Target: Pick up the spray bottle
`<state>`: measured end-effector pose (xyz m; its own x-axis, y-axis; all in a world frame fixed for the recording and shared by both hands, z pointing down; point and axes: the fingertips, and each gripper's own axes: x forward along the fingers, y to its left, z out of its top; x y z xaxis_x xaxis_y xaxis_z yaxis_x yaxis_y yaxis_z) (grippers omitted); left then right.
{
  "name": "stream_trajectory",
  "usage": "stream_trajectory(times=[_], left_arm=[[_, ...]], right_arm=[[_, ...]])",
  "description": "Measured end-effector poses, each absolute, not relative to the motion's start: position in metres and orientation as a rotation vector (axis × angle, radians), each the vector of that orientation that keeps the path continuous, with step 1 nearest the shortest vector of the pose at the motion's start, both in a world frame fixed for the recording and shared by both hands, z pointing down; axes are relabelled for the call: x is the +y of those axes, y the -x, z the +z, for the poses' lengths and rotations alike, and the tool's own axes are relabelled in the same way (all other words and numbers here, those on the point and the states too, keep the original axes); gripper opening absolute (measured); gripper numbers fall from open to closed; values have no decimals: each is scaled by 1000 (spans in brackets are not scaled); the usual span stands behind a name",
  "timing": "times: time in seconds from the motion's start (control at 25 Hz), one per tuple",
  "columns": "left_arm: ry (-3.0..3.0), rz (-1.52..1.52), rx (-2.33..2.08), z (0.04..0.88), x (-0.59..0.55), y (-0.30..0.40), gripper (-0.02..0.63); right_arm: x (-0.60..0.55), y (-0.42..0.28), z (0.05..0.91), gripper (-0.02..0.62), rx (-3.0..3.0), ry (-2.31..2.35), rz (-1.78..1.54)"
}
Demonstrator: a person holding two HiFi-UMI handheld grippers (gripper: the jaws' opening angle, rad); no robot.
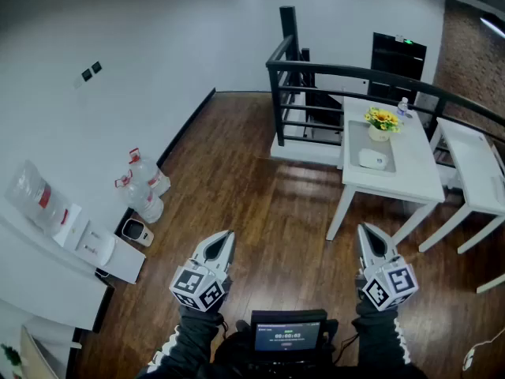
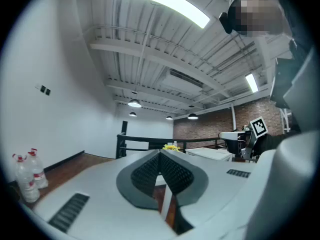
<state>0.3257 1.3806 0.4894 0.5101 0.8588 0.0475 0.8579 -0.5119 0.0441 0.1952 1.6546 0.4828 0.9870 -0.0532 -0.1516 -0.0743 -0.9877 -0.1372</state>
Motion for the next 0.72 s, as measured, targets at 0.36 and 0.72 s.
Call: stream_trajectory(times=[0.36, 0.72], left_arm=[[-2894, 53, 1159, 443, 1016, -508, 2], [-3004, -1, 567, 417, 656, -581, 2]], right_arm=[[1330, -457, 421, 2, 446, 2994, 204], [957, -641, 397, 2, 1053, 2833, 86]])
